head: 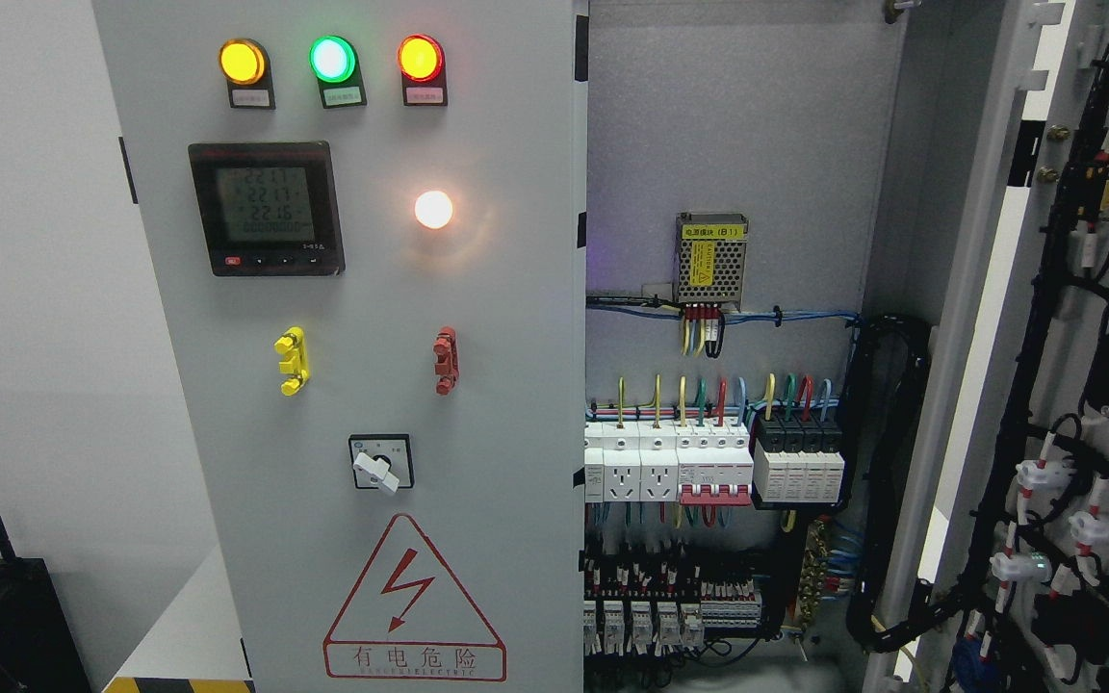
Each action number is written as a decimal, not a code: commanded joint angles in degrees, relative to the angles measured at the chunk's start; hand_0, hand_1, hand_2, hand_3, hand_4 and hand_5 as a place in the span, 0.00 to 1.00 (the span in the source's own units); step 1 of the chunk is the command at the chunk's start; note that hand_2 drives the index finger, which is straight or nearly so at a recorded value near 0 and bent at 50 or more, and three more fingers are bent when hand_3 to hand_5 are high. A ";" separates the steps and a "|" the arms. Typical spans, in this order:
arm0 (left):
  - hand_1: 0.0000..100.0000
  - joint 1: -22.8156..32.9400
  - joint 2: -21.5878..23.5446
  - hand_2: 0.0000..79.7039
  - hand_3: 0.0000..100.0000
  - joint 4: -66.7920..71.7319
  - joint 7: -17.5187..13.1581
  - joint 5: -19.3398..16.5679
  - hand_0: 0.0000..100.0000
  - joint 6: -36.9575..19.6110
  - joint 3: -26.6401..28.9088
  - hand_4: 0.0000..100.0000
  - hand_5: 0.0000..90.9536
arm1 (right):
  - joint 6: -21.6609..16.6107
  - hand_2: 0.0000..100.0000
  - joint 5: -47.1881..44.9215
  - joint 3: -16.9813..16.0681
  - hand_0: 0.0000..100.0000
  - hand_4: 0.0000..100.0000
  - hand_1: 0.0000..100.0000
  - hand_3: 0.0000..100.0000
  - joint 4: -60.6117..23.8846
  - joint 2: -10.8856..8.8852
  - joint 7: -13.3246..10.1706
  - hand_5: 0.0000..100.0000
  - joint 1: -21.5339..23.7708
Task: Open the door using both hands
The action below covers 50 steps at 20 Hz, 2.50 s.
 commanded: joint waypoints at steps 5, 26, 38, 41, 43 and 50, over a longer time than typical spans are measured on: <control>0.00 17.45 -14.64 0.00 0.00 17.31 0.08 -12.75 0.00 -5.69 11.84 0.00 0.00 | 0.05 0.00 0.00 0.00 0.38 0.00 0.00 0.00 0.00 0.00 -0.01 0.00 0.00; 0.00 50.08 -53.59 0.00 0.00 15.48 -0.36 -58.29 0.00 -6.05 57.48 0.00 0.00 | 0.05 0.00 0.00 0.00 0.38 0.00 0.00 0.00 0.00 0.00 -0.01 0.00 0.00; 0.00 42.72 -67.49 0.00 0.00 51.99 8.94 -70.96 0.00 -15.68 59.07 0.00 0.00 | 0.05 0.00 0.00 0.00 0.38 0.00 0.00 0.00 0.00 0.00 0.08 0.00 0.00; 0.00 38.15 -70.38 0.00 0.00 66.51 12.55 -70.96 0.00 -24.57 58.99 0.00 0.00 | 0.05 0.00 0.00 0.00 0.38 0.00 0.00 0.00 0.00 0.00 0.08 0.00 0.00; 0.00 35.94 -71.79 0.00 0.00 71.71 14.57 -70.96 0.00 -24.95 58.90 0.00 0.00 | 0.05 0.00 -0.08 0.00 0.38 0.00 0.00 0.00 0.00 0.00 -0.01 0.00 0.00; 0.00 34.79 -74.52 0.00 0.00 77.71 23.63 -70.96 0.00 -22.50 57.84 0.00 0.00 | 0.05 0.00 -0.08 0.00 0.38 0.00 0.00 0.00 0.00 0.00 0.08 0.00 0.00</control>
